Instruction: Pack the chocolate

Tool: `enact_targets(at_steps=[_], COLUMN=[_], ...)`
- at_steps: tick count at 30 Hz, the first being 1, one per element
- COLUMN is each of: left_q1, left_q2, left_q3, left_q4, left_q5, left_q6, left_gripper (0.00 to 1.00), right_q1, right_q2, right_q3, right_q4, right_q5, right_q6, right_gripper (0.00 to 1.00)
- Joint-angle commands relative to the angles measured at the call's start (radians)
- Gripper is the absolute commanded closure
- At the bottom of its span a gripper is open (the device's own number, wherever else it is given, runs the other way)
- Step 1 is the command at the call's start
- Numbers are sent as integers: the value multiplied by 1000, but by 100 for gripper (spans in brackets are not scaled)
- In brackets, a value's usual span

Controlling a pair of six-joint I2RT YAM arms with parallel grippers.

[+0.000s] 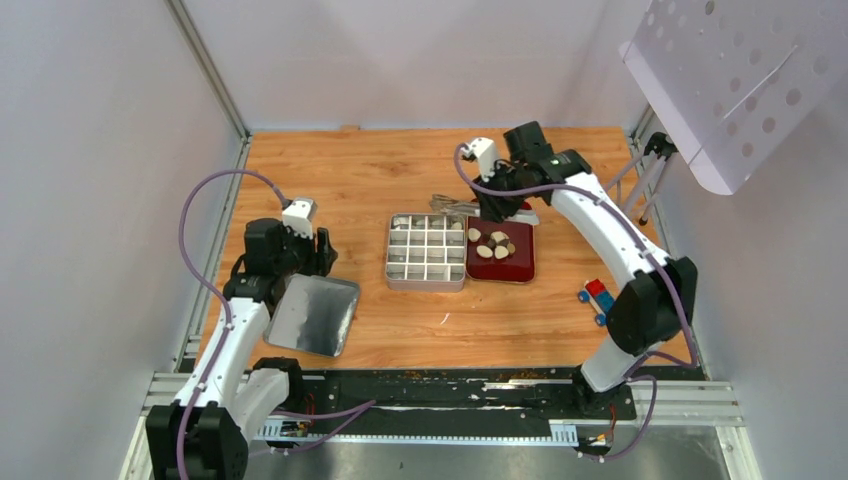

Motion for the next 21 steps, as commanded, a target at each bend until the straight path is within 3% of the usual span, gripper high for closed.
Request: enact_targets(at_steps=[1,11,21], left_q1=[10,10,10], left_q2=[18,63,62], left_q3=[14,59,61], left_q4=[47,21,15], left_q5=[20,12,8], left_q6=[-21,-12,-8], left_gripper=[33,33,33], right_q1=[-79,-293,-303], right_q2=[-183,-334,-296], right_q3=[-68,-262,-263], right_q4=[-13,-100,-92], right_q5=[17,25,-41], right_q6=[-24,-108,-106], right_gripper=[72,68,66])
